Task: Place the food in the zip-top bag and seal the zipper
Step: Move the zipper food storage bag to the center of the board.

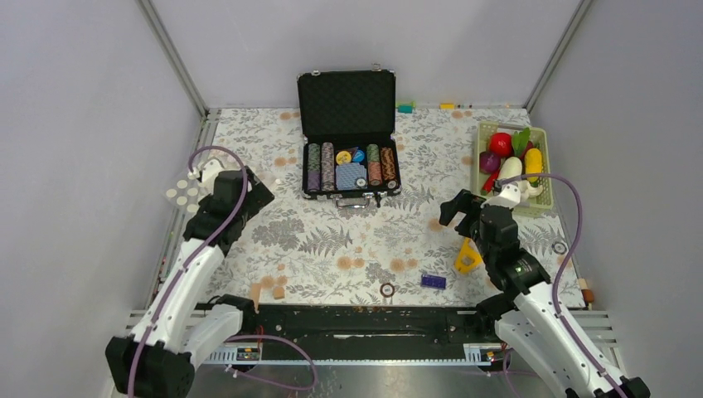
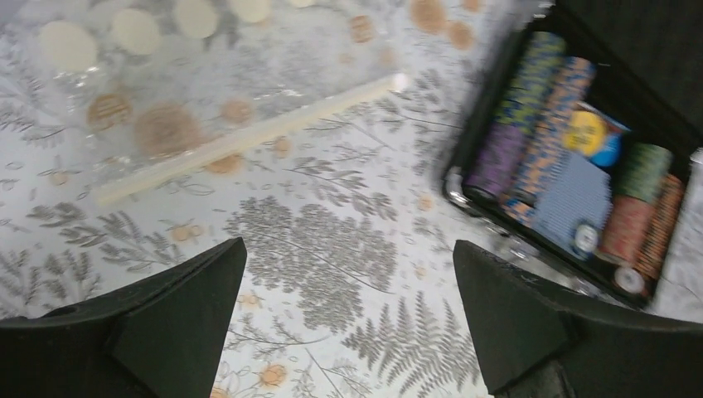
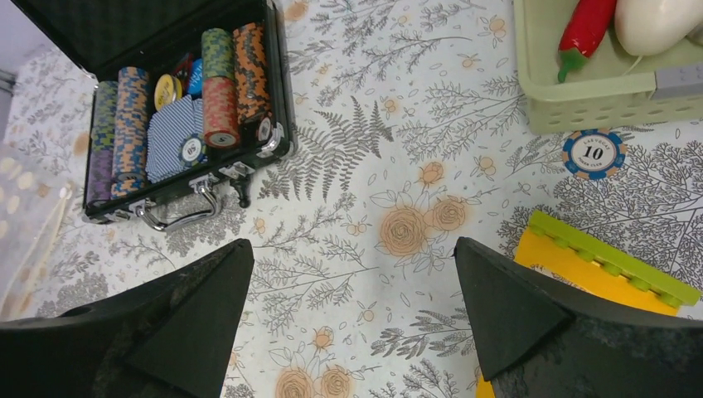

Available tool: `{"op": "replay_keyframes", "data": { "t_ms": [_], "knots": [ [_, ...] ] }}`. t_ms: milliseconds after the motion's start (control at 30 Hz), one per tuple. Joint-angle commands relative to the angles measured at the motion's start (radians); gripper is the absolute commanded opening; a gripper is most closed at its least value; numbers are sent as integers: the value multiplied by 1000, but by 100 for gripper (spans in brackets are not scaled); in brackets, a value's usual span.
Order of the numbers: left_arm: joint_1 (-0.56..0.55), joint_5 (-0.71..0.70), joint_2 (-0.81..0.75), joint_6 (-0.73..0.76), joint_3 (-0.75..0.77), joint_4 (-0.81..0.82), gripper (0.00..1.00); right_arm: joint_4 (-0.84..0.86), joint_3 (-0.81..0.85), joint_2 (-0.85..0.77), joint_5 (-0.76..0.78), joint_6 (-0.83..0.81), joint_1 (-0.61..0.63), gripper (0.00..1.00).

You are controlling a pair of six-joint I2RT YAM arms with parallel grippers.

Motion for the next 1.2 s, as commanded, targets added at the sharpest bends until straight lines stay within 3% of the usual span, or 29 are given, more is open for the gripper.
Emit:
{"op": "replay_keyframes", "data": {
  "t_ms": [0,200,300,400,533,733,1000,1167],
  "knots": [
    [50,-86,118,-28,19,9,99,7,27,37,36,-15,2,100],
    [81,1,351,105,55,158,99,-36,50,92,77,-27,2,100],
    [147,22,489,160,120,171,99,-47,51,80,45,-25,2,100],
    [233,136,582,200,158,232,99,-47,39,52,43,-22,2,100],
    [347,401,668,178,156,357,99,-46,31,27,63,-25,2,100],
    [360,483,814,136,182,353,99,-45,28,23,85,-32,2,100],
    [343,656,771,65,16,457,99,-46,26,21,98,-29,2,100],
    [245,667,649,31,-115,468,99,-46,26,23,98,-26,3,100]
  ]
}}
